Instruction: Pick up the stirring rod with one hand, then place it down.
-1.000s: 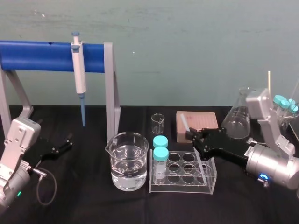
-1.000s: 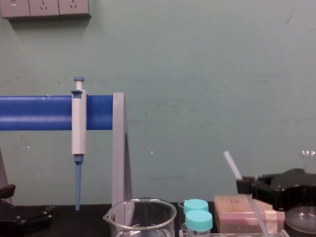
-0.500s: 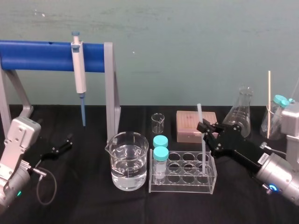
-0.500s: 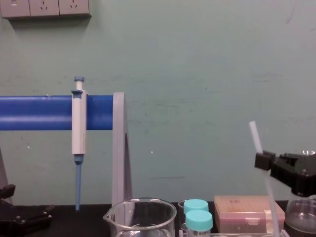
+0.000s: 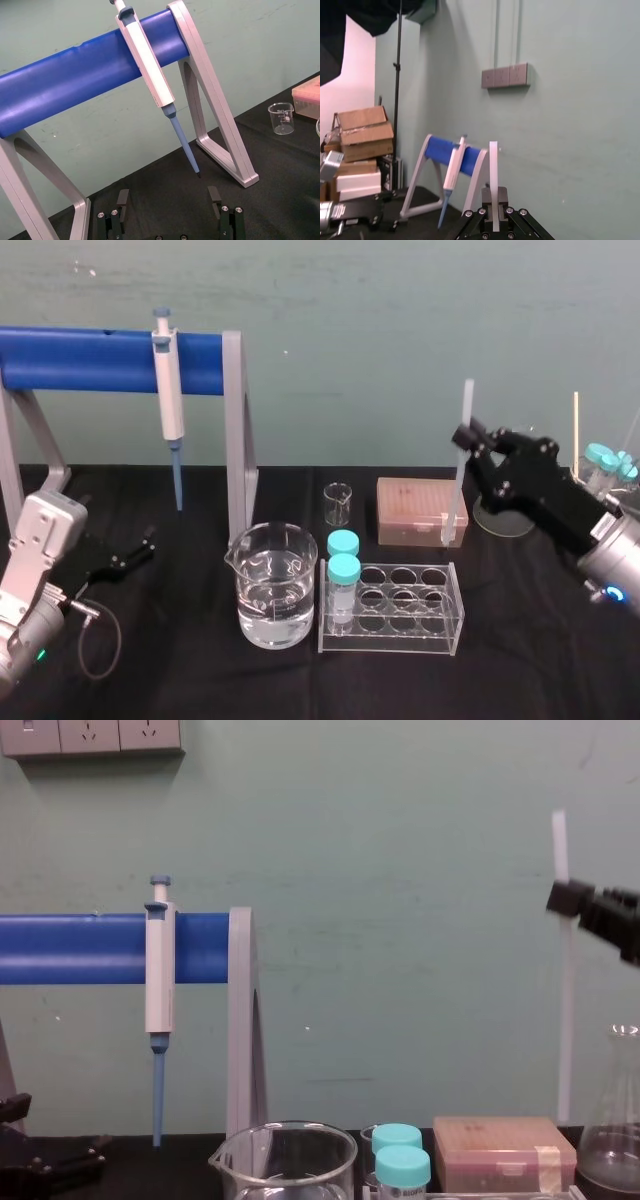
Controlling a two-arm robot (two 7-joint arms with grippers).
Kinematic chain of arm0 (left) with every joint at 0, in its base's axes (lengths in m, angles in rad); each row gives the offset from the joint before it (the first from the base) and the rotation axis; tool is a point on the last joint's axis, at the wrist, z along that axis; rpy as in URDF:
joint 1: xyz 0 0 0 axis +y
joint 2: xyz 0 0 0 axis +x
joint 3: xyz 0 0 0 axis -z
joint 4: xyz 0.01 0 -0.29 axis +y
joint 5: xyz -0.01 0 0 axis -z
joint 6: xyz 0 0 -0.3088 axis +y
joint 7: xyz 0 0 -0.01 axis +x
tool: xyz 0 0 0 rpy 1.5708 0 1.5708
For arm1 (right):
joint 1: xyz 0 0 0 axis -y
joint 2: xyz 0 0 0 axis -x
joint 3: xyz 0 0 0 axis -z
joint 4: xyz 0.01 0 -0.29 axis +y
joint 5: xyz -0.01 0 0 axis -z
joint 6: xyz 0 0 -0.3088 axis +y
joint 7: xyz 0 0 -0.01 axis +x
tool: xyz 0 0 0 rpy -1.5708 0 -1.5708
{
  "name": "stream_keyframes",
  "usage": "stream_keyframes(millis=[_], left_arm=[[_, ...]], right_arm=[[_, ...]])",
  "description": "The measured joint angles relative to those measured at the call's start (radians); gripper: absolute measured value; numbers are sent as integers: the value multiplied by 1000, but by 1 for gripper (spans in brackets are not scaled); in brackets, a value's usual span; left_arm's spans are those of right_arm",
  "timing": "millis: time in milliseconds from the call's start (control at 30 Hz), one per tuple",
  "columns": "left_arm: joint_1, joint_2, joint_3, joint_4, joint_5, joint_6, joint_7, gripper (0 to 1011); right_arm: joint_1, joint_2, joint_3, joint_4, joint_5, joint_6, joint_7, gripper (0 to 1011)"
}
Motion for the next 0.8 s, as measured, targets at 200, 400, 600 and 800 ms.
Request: stream_keyframes(millis=[200,400,600,800], left_arm=[[0,0,0,0,0,0,0,1000],[0,0,0,0,0,0,0,1000],[0,0,0,0,0,0,0,1000],[0,0,0,0,0,0,0,1000]], right_arm=[[13,-5,12,-8,0,1,-3,61],[21,-10,14,-7,-5,5,-5,61],[24,-14,13,-3,-7,11,-7,60],[25,-17,10,1,-13,12,-7,61]])
